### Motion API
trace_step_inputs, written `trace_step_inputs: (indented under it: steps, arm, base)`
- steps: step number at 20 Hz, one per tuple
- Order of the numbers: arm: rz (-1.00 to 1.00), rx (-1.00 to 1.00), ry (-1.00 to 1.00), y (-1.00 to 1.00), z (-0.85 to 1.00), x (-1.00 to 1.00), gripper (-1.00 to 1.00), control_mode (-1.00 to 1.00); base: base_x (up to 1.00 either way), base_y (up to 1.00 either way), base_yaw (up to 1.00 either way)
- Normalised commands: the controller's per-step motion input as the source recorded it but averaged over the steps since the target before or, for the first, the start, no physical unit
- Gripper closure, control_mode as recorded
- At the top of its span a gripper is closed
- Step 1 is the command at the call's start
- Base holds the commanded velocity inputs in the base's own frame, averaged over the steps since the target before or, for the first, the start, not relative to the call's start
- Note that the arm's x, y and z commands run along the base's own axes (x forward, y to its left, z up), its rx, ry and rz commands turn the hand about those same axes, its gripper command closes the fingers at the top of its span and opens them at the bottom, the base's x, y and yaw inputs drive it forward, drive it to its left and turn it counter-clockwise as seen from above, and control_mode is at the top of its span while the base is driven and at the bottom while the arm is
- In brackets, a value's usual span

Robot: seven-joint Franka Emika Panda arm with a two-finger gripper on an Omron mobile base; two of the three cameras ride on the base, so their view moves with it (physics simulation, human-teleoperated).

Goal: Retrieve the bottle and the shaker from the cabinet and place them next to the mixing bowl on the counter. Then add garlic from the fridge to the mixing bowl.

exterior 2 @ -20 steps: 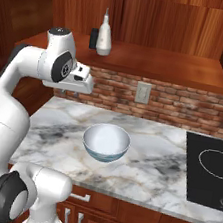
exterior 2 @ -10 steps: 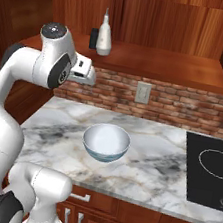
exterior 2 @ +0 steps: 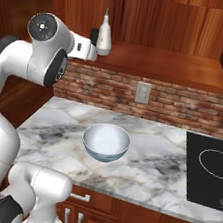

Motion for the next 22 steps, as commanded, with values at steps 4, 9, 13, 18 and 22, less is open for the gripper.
trace_step_inputs:
  steps: [4,9,13,18,22]
  arm:
    - [0.0,0.03,-0.31,0.0,0.9,-0.01,-1.0,-1.0]
    - [0.0,-0.05,-0.09,0.0,0.39,0.02,-1.0,-1.0]
    - [-0.05,-0.2,0.08,-0.03,0.12,0.12,-1.0,-1.0]
    - [-0.02,-0.13,0.21,-0.14,-0.04,0.19,-1.0,-1.0]
    - [0.0,-0.01,0.08,-0.26,-0.04,0.23,-1.0,-1.0]
  base:
    - [0.0,0.0,0.0]
    - [0.0,0.0,0.0]
    - [0.0,0.0,0.0]
    - [0.0,0.0,0.0]
    - [0.0,0.0,0.0]
